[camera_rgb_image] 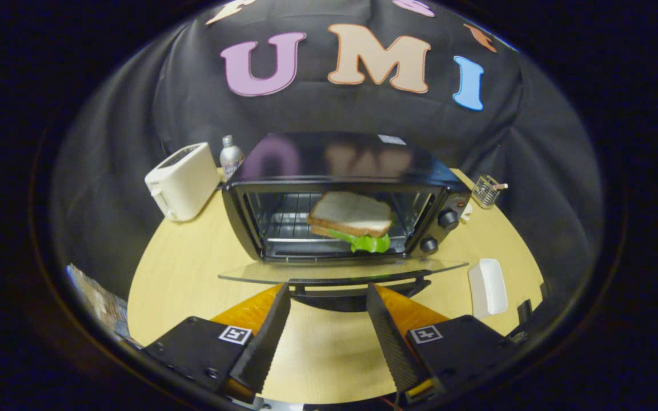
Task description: Open the toaster oven, put the food inside, and close the toaster oven door.
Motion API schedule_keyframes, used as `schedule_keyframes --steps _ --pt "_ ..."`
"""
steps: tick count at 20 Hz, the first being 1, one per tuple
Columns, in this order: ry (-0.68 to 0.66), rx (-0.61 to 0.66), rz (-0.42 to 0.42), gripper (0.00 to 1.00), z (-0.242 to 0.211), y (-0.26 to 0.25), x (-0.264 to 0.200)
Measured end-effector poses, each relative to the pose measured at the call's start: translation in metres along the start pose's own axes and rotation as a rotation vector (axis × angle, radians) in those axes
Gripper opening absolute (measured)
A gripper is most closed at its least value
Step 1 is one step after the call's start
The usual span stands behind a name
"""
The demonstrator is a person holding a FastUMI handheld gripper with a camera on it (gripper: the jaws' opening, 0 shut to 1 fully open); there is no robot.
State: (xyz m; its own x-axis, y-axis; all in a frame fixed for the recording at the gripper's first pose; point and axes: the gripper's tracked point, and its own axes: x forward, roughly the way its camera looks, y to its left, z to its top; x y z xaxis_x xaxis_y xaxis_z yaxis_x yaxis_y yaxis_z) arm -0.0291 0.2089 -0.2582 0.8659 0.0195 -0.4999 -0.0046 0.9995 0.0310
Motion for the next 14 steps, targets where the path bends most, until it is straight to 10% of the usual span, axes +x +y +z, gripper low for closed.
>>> schedule_keyframes --steps 14 --pt "-0.128 0.055 -0.008 0.83 0.076 -0.007 0.036"
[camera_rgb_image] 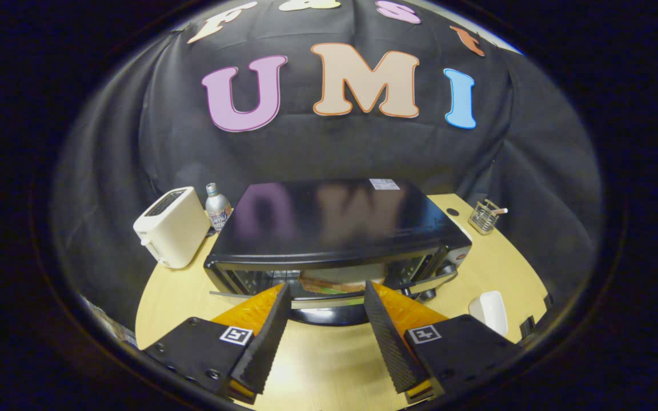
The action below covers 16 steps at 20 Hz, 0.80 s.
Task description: Open the toaster oven, put the food inside, and close the toaster oven door.
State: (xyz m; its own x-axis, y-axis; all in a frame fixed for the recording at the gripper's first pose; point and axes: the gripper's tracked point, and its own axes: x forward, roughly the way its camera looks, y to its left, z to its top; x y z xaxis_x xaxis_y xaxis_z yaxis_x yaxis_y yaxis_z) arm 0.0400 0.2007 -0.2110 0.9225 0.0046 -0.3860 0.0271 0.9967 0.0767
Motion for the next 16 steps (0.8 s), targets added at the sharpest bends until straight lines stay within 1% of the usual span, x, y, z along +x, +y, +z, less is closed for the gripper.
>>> schedule_keyframes --steps 3,7,10,13,16 --pt "-0.020 0.028 0.009 0.83 0.010 -0.001 0.009" --pt "-0.077 -0.018 0.028 0.83 0.016 0.002 0.018" --pt "-0.099 -0.017 0.030 0.83 0.021 0.004 0.023" --pt "-0.104 -0.036 0.025 0.82 0.030 0.003 0.021" --pt "-0.124 -0.074 0.021 0.82 0.050 -0.001 0.005"
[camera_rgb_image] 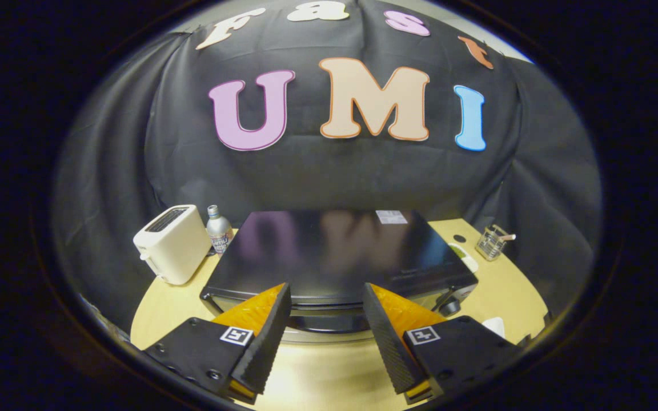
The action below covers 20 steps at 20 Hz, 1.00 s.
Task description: Open the toaster oven, put the food inside, and close the toaster oven door.
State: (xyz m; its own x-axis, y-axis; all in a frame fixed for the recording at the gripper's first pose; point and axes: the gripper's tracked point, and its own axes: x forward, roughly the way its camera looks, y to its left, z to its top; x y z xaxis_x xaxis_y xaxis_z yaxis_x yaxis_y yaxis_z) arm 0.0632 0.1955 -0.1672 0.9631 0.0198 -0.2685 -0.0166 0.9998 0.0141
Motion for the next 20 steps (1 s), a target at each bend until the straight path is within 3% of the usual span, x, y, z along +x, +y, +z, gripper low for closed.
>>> schedule_keyframes --steps 5,7,11,15,20 --pt "-0.059 -0.020 -0.048 0.83 0.053 -0.040 -0.039" --pt "-0.086 0.007 -0.024 0.83 0.071 -0.045 -0.046" --pt "-0.095 0.026 0.018 1.00 0.076 -0.060 -0.055" --pt "-0.069 0.006 -0.023 1.00 0.066 -0.089 -0.058" --pt "-0.074 0.015 -0.010 1.00 0.070 -0.110 -0.067"
